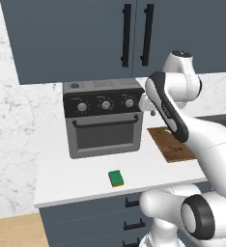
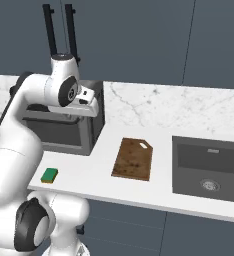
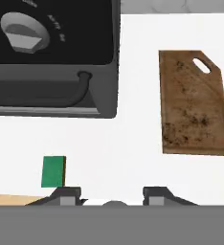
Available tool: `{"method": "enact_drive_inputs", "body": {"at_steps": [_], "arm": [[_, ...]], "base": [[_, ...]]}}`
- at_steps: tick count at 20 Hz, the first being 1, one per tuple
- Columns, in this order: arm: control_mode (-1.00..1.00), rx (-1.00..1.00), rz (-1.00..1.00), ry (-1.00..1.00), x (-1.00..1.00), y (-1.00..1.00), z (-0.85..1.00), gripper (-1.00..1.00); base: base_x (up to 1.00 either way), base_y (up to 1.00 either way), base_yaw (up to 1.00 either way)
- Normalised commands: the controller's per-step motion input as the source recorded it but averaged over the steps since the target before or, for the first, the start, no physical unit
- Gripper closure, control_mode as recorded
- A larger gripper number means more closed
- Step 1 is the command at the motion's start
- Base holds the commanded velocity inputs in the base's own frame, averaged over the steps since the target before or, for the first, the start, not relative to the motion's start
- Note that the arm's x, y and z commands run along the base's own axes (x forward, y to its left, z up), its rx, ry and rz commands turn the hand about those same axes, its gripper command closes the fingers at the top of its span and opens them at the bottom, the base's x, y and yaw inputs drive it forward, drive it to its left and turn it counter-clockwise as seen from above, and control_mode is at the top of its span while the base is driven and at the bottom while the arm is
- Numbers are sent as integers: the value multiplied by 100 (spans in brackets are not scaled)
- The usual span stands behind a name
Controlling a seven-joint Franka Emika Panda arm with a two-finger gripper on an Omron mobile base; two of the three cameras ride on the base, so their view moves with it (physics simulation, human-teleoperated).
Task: Pick up the sponge from the counter and clean the cutting board by briefly scrubbing or pressing down on the cutting board. Once finished, release the sponge.
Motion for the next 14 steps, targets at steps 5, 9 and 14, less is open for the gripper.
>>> {"method": "enact_drive_inputs", "body": {"at_steps": [5, 9, 14], "arm": [[-100, -1, 0, 2, -68, -2, -49, -100], [-100, 2, 0, -6, -100, -10, -54, -100], [-100, -1, -1, -11, -9, 13, -9, -100]], "base": [[0, 0, 0], [0, 0, 0], [0, 0, 0]]}}
